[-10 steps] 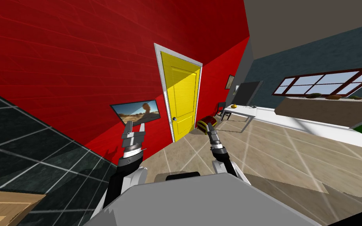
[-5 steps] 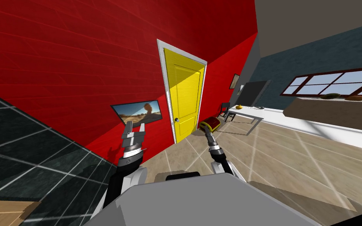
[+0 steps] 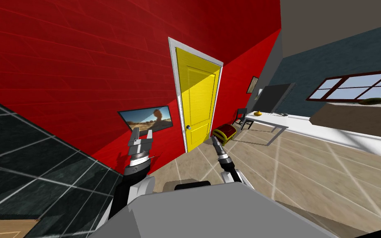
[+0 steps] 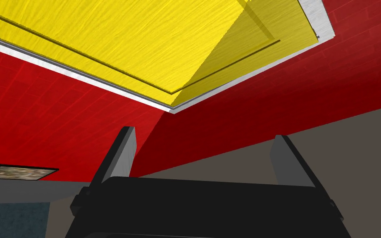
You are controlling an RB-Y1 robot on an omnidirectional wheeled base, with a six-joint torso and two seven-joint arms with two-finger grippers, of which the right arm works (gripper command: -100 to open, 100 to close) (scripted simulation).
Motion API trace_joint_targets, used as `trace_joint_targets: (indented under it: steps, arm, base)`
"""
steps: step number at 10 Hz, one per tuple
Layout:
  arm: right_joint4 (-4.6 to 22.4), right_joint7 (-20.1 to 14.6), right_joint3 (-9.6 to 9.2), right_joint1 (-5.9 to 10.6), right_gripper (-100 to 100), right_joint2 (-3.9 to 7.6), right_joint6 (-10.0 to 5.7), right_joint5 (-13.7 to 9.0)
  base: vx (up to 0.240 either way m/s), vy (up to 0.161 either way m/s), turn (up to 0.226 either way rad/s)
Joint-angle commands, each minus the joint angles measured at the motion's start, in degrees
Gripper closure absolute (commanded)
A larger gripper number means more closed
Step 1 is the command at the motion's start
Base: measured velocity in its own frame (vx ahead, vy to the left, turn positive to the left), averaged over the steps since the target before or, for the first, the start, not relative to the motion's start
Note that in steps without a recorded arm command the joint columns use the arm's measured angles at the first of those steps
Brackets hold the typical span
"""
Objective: Pull the door open
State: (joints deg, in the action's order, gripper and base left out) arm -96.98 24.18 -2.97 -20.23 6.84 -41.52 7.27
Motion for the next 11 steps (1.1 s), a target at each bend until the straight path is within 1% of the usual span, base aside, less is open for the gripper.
trace_joint_targets:
  steps: [1, 3, 4, 10, 11]
  arm:
    - [2.2, 2.6, -0.37, 0.74, -100, 0.71, -0.15, 0.0]
    - [5.4, 5.8, -0.87, 1.83, -100, 1.42, -0.78, 0.0]
    - [5.6, 5.9, -0.87, 1.83, -100, 1.42, -0.78, 0.0]
    - [15.9, 15.6, -2.37, 5.11, -100, 3.50, -2.67, 0.1]
    - [15.9, 15.7, -2.37, 5.11, -100, 3.50, -2.67, 0.1]
  base:
    - [0.102, 0.061, 0.057]
    - [0.102, 0.044, 0.068]
    - [0.078, 0.017, 0.019]
    - [0.098, 0.039, 0.062]
    - [0.078, 0.024, 0.015]
